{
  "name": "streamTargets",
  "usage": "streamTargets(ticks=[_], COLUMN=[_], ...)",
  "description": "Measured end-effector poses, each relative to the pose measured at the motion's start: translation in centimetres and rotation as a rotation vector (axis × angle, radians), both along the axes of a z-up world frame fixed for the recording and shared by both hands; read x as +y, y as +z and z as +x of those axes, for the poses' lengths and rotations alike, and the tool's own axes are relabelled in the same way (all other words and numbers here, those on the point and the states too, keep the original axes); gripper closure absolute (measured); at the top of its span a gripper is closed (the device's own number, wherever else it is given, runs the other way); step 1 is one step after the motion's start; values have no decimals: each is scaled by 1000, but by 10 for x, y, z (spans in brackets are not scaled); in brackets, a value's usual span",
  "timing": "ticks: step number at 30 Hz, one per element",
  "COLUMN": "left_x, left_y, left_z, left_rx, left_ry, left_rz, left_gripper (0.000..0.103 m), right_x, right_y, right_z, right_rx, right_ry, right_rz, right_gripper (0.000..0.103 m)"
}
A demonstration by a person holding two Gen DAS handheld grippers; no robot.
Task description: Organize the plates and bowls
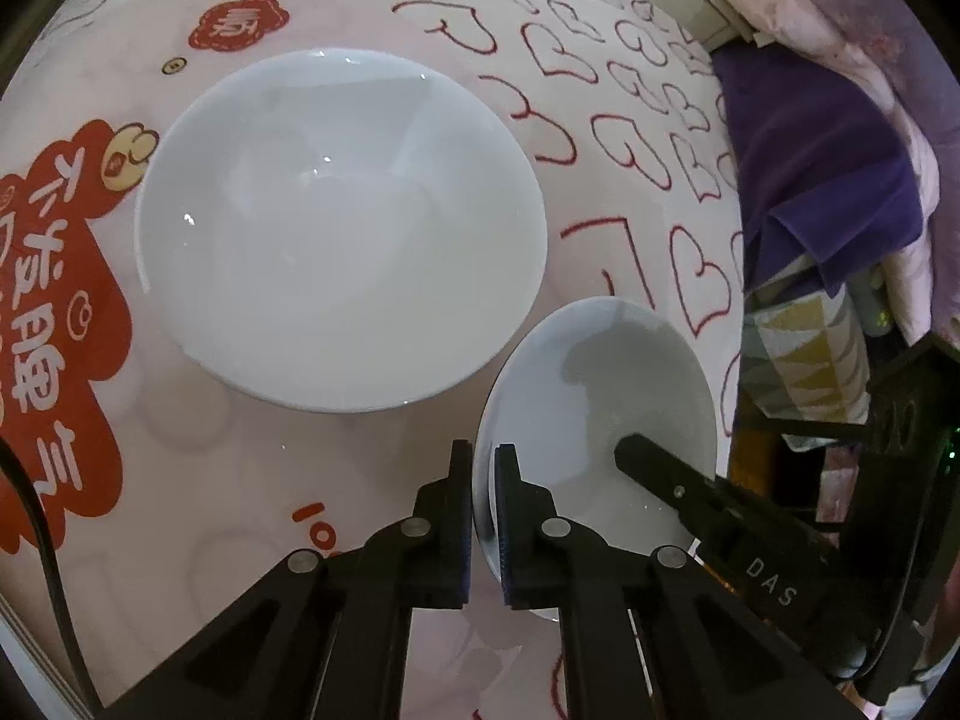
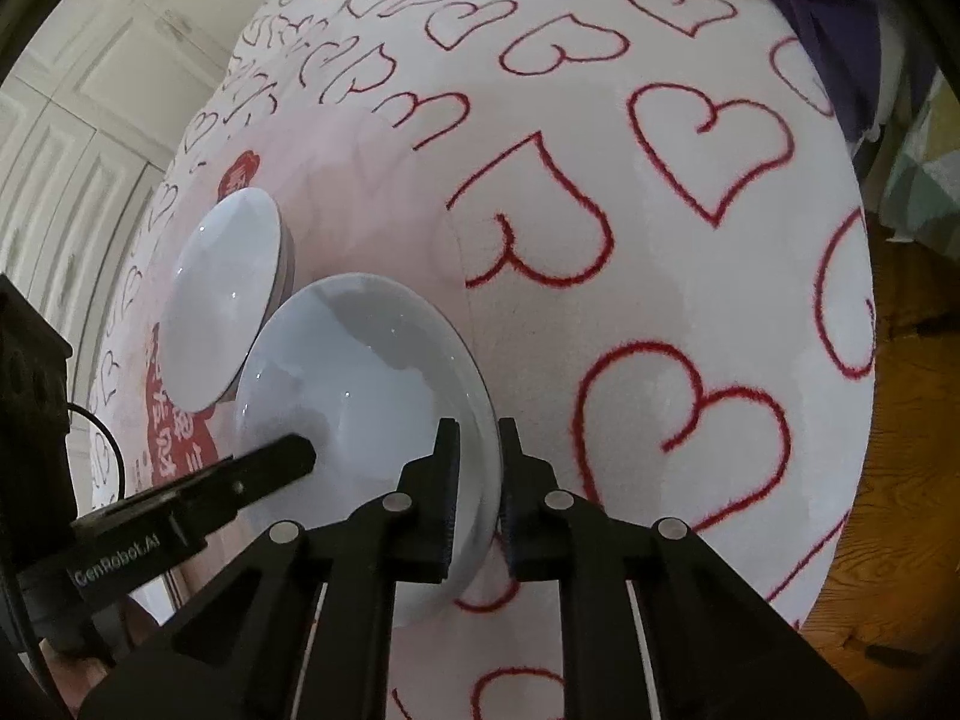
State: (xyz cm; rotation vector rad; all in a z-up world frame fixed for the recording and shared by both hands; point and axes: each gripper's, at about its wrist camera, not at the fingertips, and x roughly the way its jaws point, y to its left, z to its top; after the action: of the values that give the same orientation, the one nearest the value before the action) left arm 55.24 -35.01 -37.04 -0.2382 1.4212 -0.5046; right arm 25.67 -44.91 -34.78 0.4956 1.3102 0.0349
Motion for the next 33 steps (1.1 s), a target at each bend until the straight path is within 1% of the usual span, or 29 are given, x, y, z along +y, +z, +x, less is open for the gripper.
streamTargets(ticks=[4, 8, 15, 19, 26, 30, 33], left_x=[2, 12, 41, 66, 114, 144, 164], left_y=[6, 16, 43, 67, 116, 138, 151], left_z=[-7, -16, -33, -47, -83, -106, -124], left_rx=[-15, -24, -43, -64, -131, -143, -144], left_ry=[-15, -8, 3, 19, 39, 51, 60], left_rz=[3, 0, -10, -28, -44, -52, -45], left_gripper=[100, 100, 100, 100, 100, 100, 100], right_x=[4, 12, 32, 47, 77, 98, 113], right_y=[4, 10, 35, 54, 93, 110, 118], right_z=[-7, -11, -22, -31, -53, -68, -81], right_rx=[-11, -19, -50, -74, -127, -144, -143], right_ry=[6, 17, 42, 59, 99, 124, 148], right_rz=[-5, -16, -24, -30, -33, -47, -45], right_gripper=[95, 95, 95, 95, 94, 94, 94])
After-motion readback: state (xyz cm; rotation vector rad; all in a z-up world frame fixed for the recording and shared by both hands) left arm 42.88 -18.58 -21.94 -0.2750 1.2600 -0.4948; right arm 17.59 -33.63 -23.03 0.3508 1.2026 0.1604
